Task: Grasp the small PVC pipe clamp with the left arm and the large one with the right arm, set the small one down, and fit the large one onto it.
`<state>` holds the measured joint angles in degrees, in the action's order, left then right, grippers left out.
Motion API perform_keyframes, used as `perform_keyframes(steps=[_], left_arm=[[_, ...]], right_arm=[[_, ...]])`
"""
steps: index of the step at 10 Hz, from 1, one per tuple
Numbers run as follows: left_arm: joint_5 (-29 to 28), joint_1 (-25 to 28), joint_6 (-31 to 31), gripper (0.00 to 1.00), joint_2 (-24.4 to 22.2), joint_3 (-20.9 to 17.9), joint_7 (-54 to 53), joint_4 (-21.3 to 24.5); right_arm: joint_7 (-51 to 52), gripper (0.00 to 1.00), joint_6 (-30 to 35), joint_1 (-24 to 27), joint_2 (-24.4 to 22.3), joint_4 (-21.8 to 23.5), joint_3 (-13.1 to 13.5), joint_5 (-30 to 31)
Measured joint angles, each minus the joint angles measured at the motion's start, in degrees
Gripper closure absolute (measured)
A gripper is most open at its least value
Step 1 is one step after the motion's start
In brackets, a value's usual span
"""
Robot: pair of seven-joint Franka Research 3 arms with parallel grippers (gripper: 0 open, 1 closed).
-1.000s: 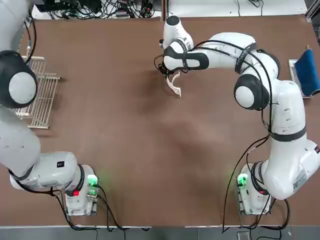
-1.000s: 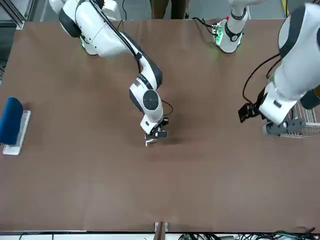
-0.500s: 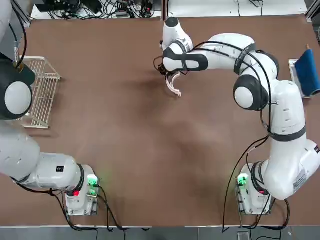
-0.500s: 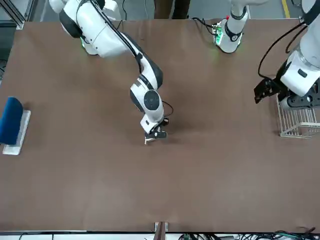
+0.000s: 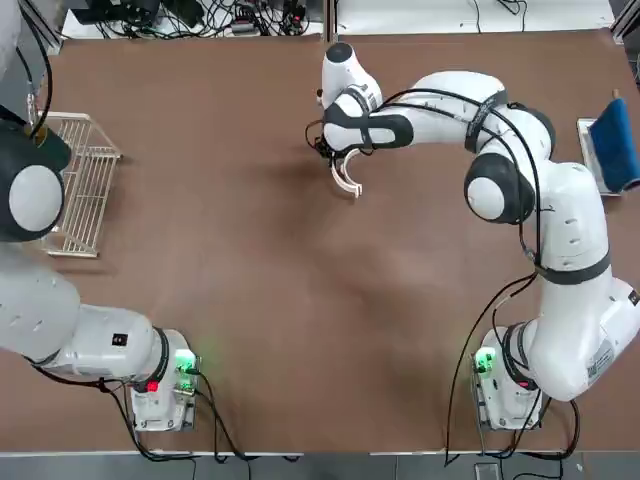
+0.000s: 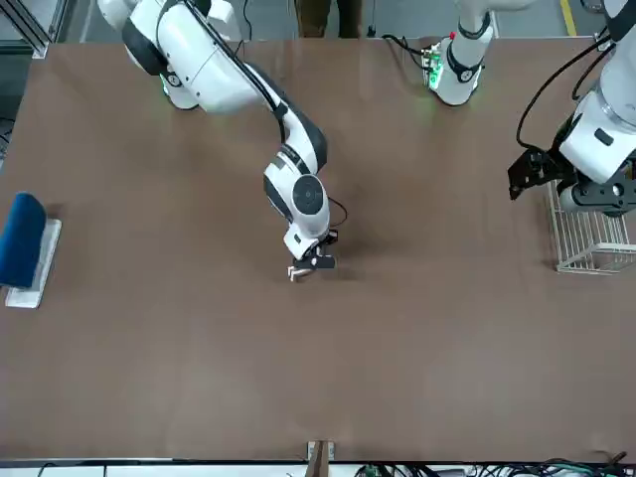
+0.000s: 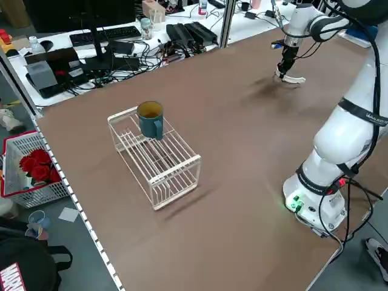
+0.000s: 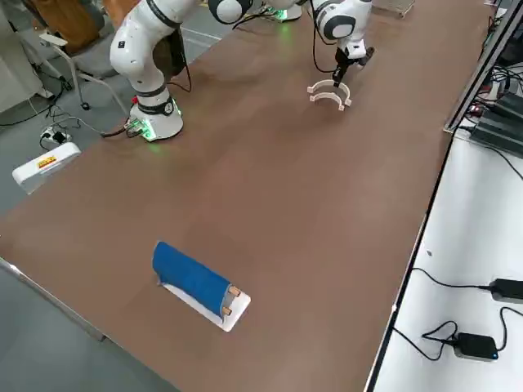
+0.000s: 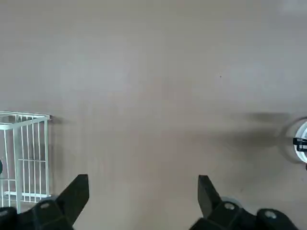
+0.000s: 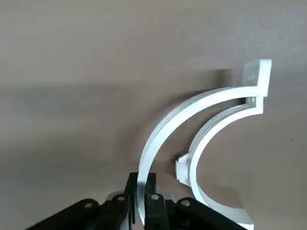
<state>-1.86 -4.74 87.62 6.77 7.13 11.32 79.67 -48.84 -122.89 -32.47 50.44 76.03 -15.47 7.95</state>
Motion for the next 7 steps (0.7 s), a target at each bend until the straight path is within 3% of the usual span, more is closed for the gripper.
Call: perform_keyframes(steps=[7], left_arm=[[1.2,0.6,0.0,0.00,0.0,-0.7,-0.1,0.5]], right_arm=[[0.0,0.91,-1.3,0.0,0.5,0.9,0.1,0.3]])
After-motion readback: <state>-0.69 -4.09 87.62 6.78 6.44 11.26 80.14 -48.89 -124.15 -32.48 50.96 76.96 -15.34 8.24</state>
